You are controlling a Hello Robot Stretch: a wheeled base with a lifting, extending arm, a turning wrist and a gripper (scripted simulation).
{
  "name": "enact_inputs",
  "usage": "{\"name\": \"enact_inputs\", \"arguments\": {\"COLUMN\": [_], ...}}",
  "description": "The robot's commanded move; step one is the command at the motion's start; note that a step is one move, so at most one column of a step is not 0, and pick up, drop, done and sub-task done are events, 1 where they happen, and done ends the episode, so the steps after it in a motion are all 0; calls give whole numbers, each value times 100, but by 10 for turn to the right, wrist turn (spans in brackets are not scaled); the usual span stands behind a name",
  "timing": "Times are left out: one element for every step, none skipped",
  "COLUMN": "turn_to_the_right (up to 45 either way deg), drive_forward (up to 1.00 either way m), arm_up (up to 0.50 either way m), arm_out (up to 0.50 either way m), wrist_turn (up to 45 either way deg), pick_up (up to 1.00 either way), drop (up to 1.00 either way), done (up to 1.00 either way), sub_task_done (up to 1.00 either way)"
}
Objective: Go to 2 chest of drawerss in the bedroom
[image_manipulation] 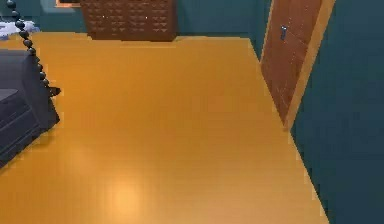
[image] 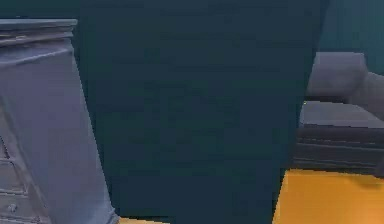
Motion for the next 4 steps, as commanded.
{"name": "enact_inputs", "arguments": {"turn_to_the_right": [450,450,0,30], "drive_forward": [0,0,100,0], "arm_up": [0,0,0,0], "arm_out": [0,0,0,0], "wrist_turn": [0,0,0,0], "pick_up": [0,0,0,0], "drop": [0,0,0,0], "done": [0,0,0,0], "sub_task_done": [0,0,0,0]}}
